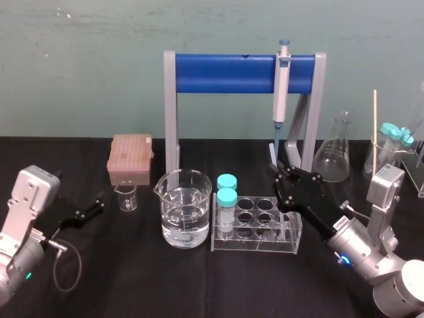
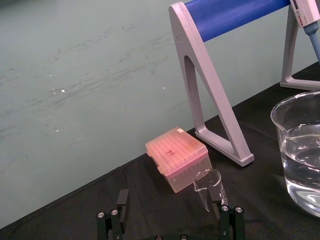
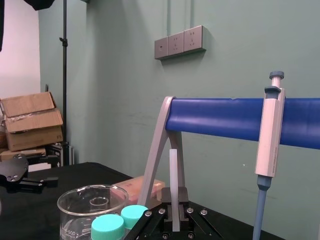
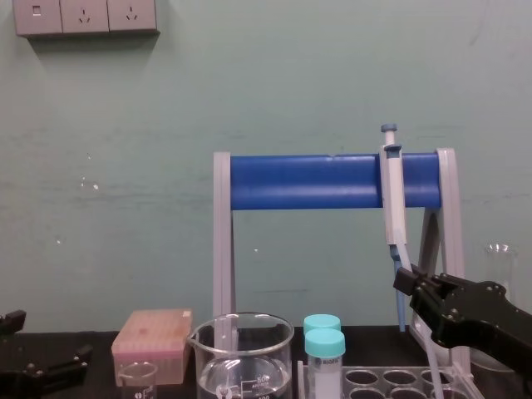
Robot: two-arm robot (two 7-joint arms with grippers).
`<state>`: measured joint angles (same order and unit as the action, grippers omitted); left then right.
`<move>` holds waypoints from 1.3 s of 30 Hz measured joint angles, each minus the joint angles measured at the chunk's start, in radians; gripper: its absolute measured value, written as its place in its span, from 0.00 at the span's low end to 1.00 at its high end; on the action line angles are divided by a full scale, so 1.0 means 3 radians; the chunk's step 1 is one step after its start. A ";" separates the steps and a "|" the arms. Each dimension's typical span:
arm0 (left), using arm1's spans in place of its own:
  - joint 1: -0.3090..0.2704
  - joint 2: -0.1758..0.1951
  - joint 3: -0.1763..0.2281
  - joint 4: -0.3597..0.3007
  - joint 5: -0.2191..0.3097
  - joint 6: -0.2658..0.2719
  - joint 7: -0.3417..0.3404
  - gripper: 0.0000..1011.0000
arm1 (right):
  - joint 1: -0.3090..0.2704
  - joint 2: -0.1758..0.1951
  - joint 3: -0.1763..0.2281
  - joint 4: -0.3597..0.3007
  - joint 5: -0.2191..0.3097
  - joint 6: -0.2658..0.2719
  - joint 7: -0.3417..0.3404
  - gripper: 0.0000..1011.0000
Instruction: Pick up the stirring rod with one hand, then place it down.
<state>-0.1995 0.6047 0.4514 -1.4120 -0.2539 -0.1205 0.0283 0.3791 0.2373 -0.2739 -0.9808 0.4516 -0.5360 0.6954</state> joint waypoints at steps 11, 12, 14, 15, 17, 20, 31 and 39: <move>0.0000 0.0000 0.0000 0.0000 0.0000 0.0000 0.0000 0.99 | 0.0001 -0.0001 0.0001 0.0004 0.0000 -0.0007 0.0000 0.07; 0.0000 0.0000 0.0000 0.0000 0.0000 0.0000 0.0000 0.99 | 0.0002 -0.0001 0.0001 0.0005 0.0000 -0.0007 0.0001 0.07; 0.0000 0.0000 0.0000 0.0000 0.0000 0.0000 0.0000 0.99 | 0.0002 -0.0001 0.0001 0.0005 0.0001 -0.0008 0.0001 0.11; 0.0000 0.0000 0.0000 0.0000 0.0000 0.0000 0.0000 0.99 | 0.0002 -0.0001 0.0001 0.0006 0.0001 -0.0008 0.0001 0.12; 0.0000 0.0000 0.0000 0.0000 0.0000 0.0000 0.0000 0.99 | 0.0003 -0.0001 0.0001 0.0006 0.0001 -0.0009 0.0001 0.19; 0.0000 0.0000 0.0000 0.0000 0.0000 0.0000 0.0000 0.99 | 0.0004 -0.0001 0.0001 0.0007 0.0001 -0.0010 0.0001 0.30; 0.0000 0.0000 0.0000 0.0000 0.0000 0.0000 0.0000 0.99 | 0.0005 -0.0001 0.0001 0.0009 0.0001 -0.0012 0.0002 0.64; 0.0000 0.0000 0.0000 0.0000 0.0000 0.0000 0.0000 0.99 | 0.0005 -0.0001 0.0001 0.0009 0.0001 -0.0014 0.0003 0.85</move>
<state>-0.1995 0.6047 0.4514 -1.4120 -0.2539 -0.1206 0.0283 0.3806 0.2370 -0.2735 -0.9782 0.4518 -0.5402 0.6964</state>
